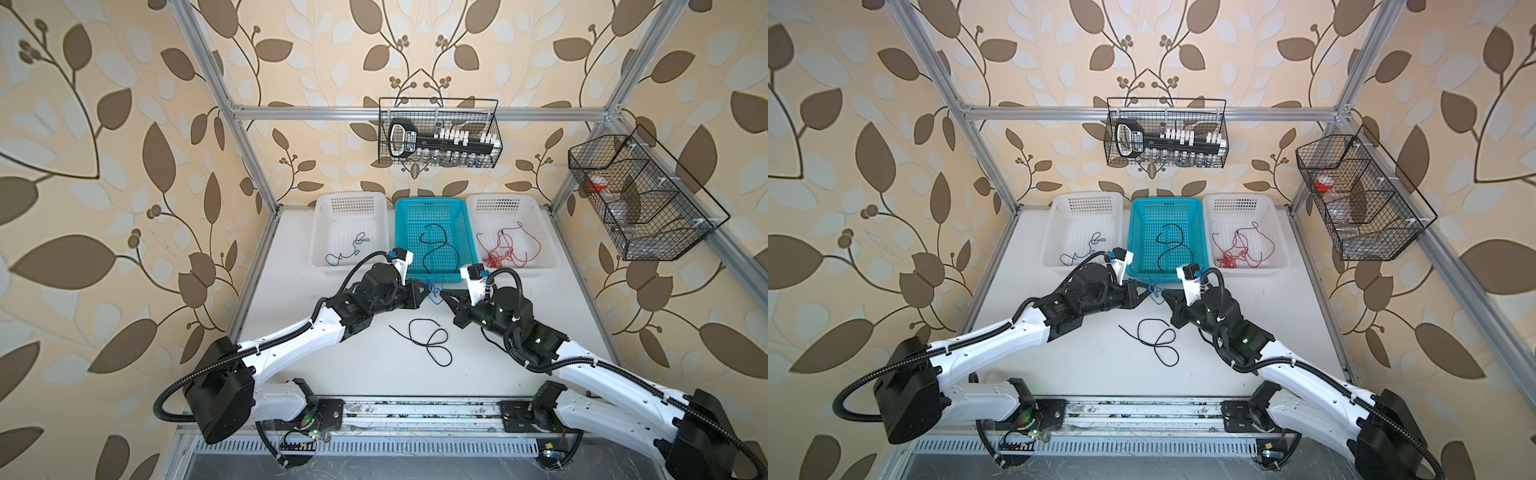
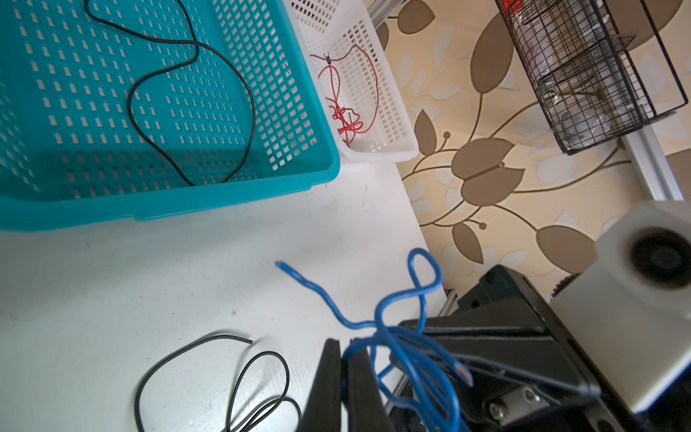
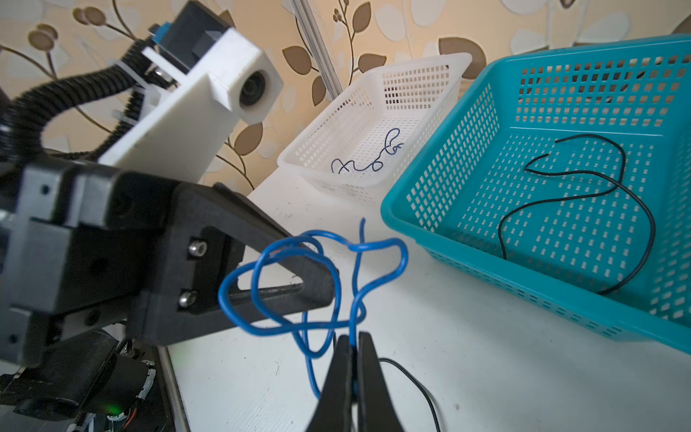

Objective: Untangle and sort cables by color
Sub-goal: Straighten the cable.

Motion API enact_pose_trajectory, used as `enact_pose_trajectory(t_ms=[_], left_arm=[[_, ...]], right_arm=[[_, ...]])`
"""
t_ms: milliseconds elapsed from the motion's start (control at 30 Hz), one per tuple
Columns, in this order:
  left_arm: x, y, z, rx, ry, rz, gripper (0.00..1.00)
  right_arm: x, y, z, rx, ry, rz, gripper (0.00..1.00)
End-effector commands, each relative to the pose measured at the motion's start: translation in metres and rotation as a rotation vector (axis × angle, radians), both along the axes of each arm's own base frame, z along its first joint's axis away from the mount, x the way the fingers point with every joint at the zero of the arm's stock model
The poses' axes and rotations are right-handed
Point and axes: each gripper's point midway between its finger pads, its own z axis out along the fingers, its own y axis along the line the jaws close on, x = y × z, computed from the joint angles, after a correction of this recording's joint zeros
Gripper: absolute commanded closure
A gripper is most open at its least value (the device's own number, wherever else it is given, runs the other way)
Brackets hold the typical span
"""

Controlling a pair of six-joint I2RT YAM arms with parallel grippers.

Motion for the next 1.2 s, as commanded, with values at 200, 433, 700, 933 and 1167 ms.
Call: enact_pose_trajectory(t_ms=[200,433,700,933,1167], left_arm=[[0.013,0.057,0.008,0.175,-0.095,0.216,1.0],[0.016,0.082,0.004,0.234,-0.098,0.325,1.0],[0.019,0.096,0.009,0.237,-0.116,0.397,1.0],[0.024,0.1,0.012,0.293,-0.132,0.414,1.0],[0.03,0.119,0.012,0.414,-0.164,0.473,1.0]], right_arm=[[0.014,-0.036,-0.015,-0.092,0.032,-0.196,1.0],[0.013,-0.041,-0.016,-0.073,0.041,-0.222,1.0],[0.015,-0.041,-0.02,-0.044,0.066,-0.24,1.0],[0.013,-0.033,-0.024,-0.037,0.079,-0.198,1.0],[0.008,-0.033,-0.021,-0.047,0.064,-0.176,0.75]])
